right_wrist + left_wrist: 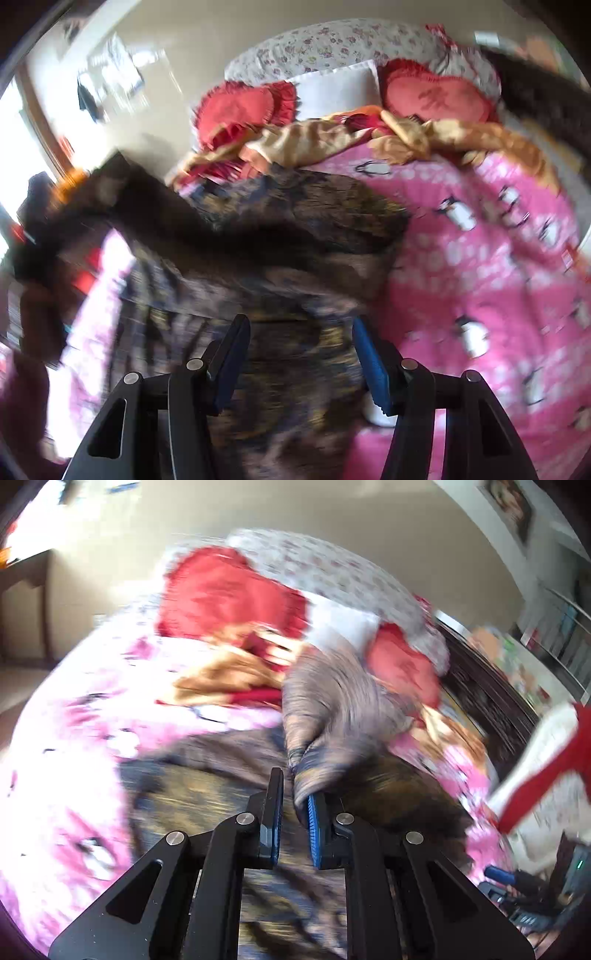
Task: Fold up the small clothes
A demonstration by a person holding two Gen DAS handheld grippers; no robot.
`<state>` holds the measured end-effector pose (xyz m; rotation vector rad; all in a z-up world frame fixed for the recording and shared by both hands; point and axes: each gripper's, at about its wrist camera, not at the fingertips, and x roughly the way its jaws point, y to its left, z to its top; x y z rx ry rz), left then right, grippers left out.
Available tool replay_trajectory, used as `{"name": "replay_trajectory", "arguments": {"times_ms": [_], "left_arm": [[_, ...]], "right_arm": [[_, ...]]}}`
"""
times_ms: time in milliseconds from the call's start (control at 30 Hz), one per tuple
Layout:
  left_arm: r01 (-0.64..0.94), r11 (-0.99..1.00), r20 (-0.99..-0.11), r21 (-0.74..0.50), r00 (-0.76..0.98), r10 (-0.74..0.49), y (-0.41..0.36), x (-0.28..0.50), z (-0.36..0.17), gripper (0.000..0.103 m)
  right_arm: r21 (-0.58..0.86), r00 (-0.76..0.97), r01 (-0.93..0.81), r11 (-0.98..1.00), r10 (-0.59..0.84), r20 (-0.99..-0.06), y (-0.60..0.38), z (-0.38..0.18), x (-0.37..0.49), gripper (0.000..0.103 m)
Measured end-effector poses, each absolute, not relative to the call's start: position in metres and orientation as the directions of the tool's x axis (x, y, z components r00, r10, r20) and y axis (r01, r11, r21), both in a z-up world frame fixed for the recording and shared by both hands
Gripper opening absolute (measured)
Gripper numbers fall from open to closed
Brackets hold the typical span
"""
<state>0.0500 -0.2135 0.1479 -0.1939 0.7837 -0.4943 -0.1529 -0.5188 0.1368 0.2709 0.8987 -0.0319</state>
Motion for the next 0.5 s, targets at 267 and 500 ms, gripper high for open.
{"name": "replay_trajectory", "arguments": {"times_ms": [267, 500], "left_arm": [[0.314, 0.893, -0.719, -0.322, 0.532, -0.446, -0.194, 0.037, 0.094, 0.011], [0.358, 0.870, -0.704, -0.339, 0.517, -0.487, -0.199, 0.024, 0.096, 0.011]], "right_arm": [[0.040, 0.611, 0.078, 0.996, -0.016, -0.791, -0.508, 0.117, -0.126, 0.041], [-0.072, 0.570, -0.054, 0.996, -0.028, -0.821, -0.494, 0.117, -0.135, 0.006]]}}
